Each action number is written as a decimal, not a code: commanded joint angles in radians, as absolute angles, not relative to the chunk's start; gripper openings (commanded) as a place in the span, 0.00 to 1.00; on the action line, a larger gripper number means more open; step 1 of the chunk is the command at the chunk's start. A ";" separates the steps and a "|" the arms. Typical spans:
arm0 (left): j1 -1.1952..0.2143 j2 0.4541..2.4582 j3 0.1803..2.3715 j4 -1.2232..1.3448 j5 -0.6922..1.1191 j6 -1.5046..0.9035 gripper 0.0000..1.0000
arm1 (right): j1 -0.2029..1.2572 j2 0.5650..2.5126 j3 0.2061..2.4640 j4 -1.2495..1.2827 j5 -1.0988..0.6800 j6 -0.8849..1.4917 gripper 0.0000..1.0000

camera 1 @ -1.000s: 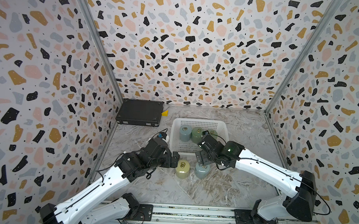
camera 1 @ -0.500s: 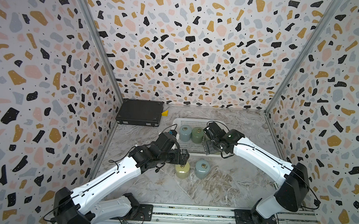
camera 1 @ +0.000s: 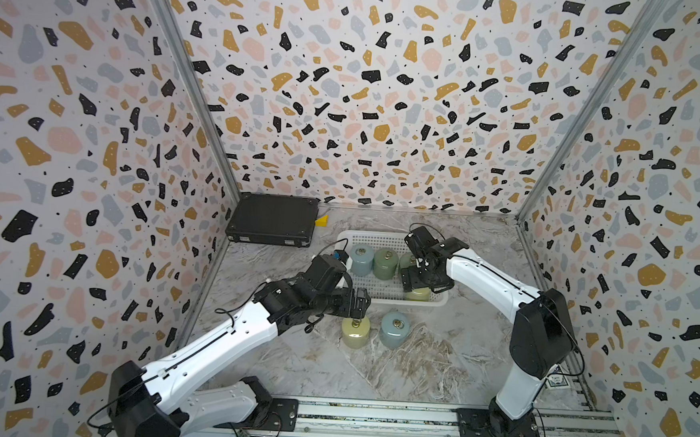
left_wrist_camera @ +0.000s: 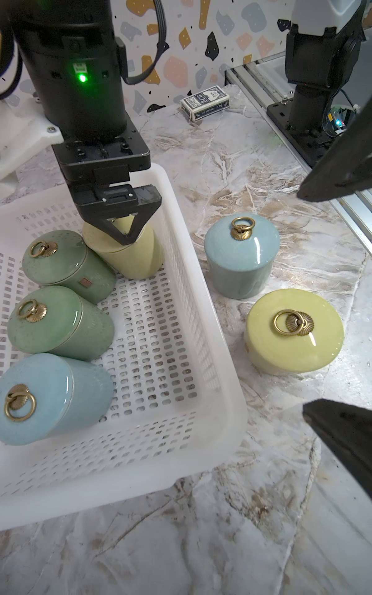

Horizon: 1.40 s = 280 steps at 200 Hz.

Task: Take the tea canister out of the basket
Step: Pick up the tea canister from the basket.

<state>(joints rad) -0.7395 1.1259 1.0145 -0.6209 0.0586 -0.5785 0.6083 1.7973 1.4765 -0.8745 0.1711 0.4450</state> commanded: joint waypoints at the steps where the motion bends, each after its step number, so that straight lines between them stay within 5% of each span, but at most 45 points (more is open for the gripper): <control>1: -0.733 1.137 1.063 -0.608 0.032 -0.540 1.00 | 0.604 1.817 1.496 -0.876 0.114 0.446 0.99; 147: -0.732 1.125 1.069 -0.645 0.000 -0.524 1.00 | 0.574 1.931 1.475 -0.809 0.097 0.439 0.96; 203: -0.733 1.117 1.066 -0.647 -0.005 -0.523 1.00 | 0.574 1.884 1.464 -0.800 0.077 0.424 0.75; 280: -0.732 1.109 1.066 -0.647 -0.001 -0.519 1.00 | 0.574 1.723 1.489 -0.846 0.071 0.416 0.72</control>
